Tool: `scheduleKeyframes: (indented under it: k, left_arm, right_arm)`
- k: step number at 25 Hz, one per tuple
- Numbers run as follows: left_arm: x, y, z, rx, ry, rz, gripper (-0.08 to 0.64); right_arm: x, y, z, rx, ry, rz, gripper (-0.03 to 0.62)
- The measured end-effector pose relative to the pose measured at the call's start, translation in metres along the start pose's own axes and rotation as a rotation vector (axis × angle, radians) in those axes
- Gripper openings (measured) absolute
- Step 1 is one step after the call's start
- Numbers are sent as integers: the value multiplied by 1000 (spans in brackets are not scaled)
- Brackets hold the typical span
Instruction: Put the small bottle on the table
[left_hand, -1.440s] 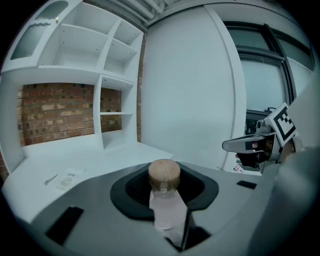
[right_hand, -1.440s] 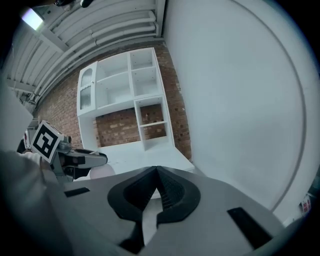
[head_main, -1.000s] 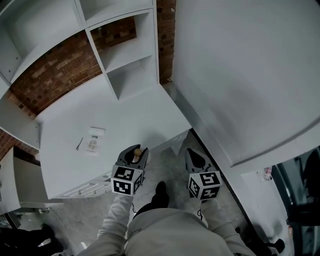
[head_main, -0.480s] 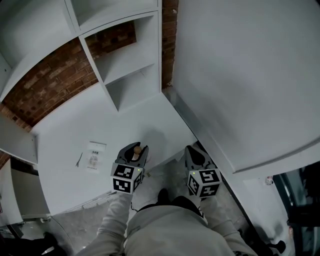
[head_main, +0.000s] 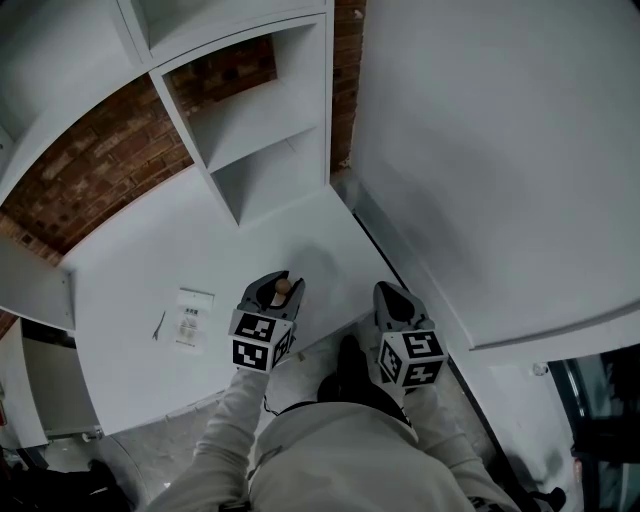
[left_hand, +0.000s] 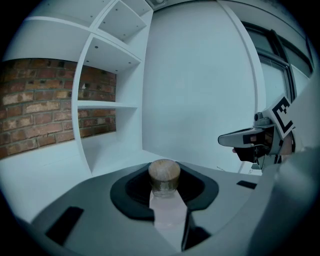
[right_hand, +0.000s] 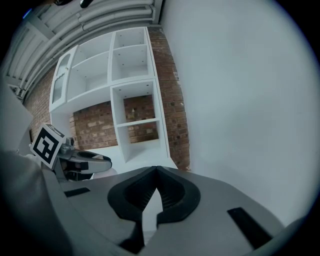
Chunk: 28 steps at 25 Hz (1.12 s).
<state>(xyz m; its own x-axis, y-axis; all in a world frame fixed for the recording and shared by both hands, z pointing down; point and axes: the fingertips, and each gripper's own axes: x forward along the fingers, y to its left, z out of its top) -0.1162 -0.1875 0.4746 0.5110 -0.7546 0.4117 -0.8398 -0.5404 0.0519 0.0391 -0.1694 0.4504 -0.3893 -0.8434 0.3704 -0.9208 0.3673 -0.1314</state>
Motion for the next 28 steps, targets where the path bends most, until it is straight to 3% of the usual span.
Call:
scheduleKeyframes:
  k: [10, 24, 28]
  left_arm:
    - [64, 28, 14, -3, 3, 24, 129]
    - [159, 55, 38, 78, 27, 33, 129]
    - [184, 62, 42, 54, 29, 39, 129]
  right_arm:
    - [41, -27, 14, -13, 20, 19, 28]
    - [76, -58, 27, -8, 40, 28, 28]
    - [81, -66, 27, 6, 47, 27, 28]
